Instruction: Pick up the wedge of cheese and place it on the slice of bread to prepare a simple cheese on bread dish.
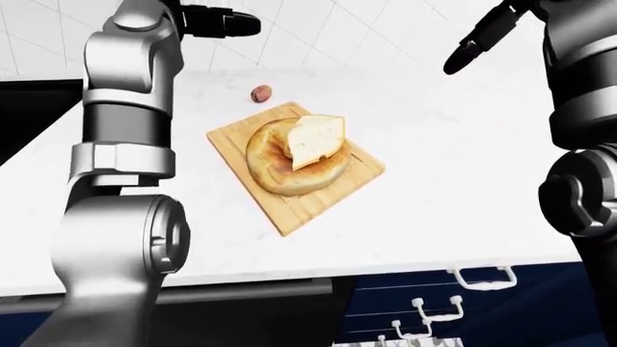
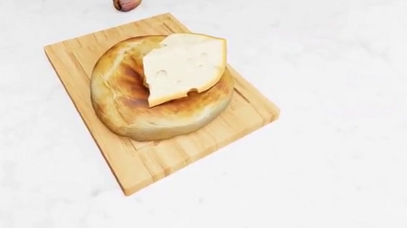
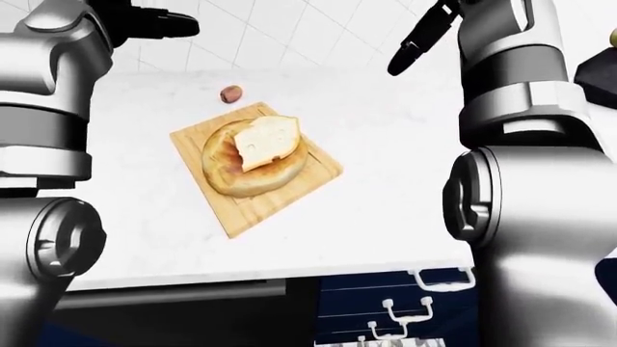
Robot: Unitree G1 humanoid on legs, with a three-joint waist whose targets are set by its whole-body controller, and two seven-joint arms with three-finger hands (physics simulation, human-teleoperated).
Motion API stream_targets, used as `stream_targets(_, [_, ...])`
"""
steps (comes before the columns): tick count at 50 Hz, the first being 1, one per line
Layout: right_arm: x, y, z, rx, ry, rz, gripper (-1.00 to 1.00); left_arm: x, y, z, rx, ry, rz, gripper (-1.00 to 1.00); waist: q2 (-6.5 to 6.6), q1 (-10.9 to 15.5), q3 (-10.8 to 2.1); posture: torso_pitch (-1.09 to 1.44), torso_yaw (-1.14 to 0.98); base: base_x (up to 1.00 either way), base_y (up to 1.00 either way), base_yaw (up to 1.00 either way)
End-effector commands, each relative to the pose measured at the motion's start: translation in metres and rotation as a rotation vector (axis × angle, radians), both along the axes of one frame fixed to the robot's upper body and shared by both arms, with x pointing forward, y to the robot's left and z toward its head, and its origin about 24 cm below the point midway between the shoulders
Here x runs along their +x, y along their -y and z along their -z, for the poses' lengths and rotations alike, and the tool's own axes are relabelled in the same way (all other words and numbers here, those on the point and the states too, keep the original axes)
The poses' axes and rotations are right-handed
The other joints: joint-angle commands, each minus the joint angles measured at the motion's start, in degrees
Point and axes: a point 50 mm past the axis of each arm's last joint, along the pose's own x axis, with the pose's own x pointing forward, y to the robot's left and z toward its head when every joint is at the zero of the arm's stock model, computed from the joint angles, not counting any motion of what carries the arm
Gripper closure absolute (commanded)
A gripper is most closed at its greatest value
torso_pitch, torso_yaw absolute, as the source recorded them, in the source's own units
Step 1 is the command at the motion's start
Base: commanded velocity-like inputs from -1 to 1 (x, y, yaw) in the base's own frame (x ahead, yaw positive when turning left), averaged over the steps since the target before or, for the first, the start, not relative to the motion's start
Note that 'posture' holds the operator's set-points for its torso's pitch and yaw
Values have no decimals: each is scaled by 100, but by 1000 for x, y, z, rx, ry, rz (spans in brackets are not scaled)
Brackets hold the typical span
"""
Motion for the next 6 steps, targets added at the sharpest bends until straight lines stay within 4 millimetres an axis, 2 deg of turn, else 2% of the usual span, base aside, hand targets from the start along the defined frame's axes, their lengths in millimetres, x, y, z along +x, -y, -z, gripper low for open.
stream_targets(1, [-9, -3, -26, -14, 102, -12, -100, -9, 3, -28, 10, 115, 6, -100, -8, -1, -208, 0, 0, 0, 0, 0])
stream_targets(6, [-9, -2, -27, -13, 105, -9, -100, -10, 2, -29, 10, 117, 8, -100, -13, 3, -208, 0, 0, 0, 0, 0])
